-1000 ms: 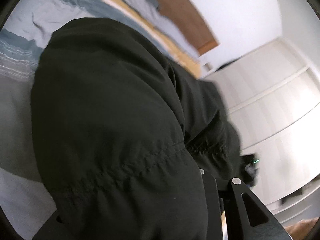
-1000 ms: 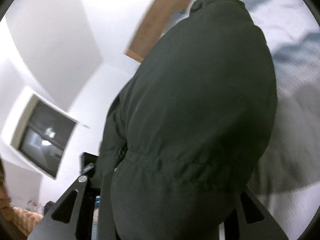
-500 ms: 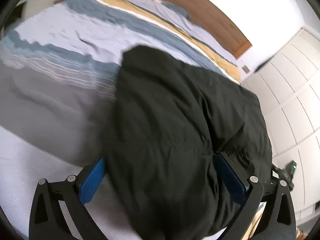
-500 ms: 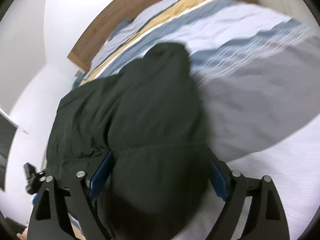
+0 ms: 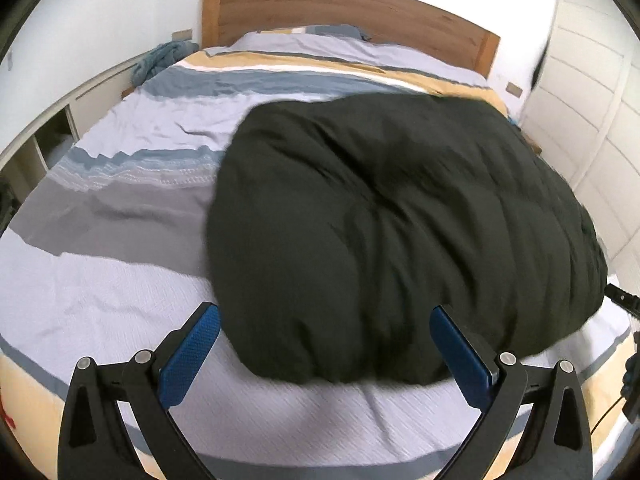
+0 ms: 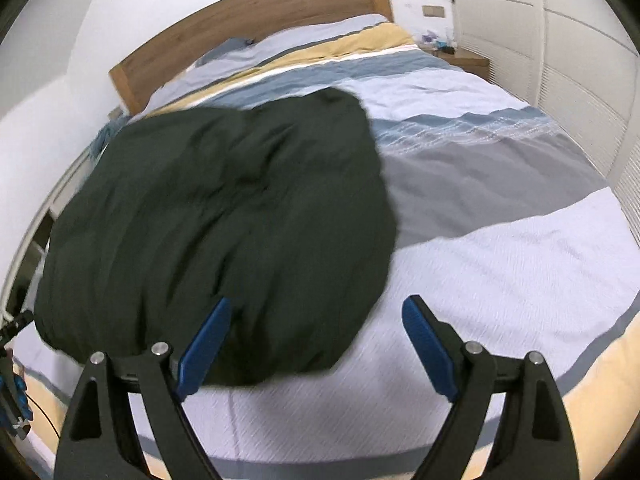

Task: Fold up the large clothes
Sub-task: 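Lower the coat bundle onto the bed with both tools and release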

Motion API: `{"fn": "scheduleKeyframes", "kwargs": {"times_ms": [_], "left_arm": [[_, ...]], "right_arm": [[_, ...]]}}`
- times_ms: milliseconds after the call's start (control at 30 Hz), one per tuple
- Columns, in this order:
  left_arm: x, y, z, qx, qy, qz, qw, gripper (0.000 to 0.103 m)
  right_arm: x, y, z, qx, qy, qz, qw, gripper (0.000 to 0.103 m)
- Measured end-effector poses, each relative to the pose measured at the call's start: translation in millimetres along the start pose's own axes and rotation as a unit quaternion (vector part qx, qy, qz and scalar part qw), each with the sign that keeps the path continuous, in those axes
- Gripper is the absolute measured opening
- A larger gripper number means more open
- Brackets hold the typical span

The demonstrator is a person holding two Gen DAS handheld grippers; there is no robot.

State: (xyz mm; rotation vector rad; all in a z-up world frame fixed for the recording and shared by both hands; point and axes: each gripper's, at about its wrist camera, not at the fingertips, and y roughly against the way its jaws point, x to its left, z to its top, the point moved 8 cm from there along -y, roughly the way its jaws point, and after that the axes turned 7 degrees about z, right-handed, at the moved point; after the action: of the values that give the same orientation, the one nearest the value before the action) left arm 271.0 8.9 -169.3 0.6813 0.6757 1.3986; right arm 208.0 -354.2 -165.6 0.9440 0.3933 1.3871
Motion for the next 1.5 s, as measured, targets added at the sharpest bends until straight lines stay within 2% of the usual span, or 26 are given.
{"fn": "scheduleKeyframes", "kwargs": {"times_ms": [167, 267, 433, 500, 733, 1133, 1500], "left_arm": [[-35.9, -7.9, -20.2, 0.002, -0.022, 0.007, 0.9997, 0.102], [-49.8, -9.9, -25.9, 0.003, -0.016, 0.014, 0.9998, 0.102], [-59.9, -13.1, -33.0, -0.002, -0.017, 0.036, 0.9992, 0.102], [-60.9, -11.8, -34.9, -0.007, -0.024, 0.048, 0.9985, 0.102], [-64.2, -9.4, -43.5, -0.009, -0.035, 0.053, 0.9979, 0.102], [-78.1, -14.8, -59.6, -0.004, -0.045, 0.041, 0.9981, 0.103], [-77.3, -6.6, -51.3, -0.004, -0.039, 0.033, 0.9987, 0.103]], "right_arm": [[42.4, -5.2, -31.8, 0.015, 0.052, -0.023, 0.998, 0.087], [67.9, -8.4, -49.1, 0.023, 0.066, -0.015, 0.997, 0.087], [88.7, -4.7, -70.0, 0.027, 0.079, -0.004, 0.997, 0.088], [91.4, -4.3, -76.1, 0.028, 0.079, -0.002, 0.997, 0.088], [95.8, -1.7, -89.0, 0.028, 0.078, 0.004, 0.997, 0.088], [99.1, -6.1, -104.6, 0.027, 0.084, 0.009, 0.996, 0.088], [109.6, 4.7, -91.4, 0.021, 0.097, 0.010, 0.995, 0.088]]}}
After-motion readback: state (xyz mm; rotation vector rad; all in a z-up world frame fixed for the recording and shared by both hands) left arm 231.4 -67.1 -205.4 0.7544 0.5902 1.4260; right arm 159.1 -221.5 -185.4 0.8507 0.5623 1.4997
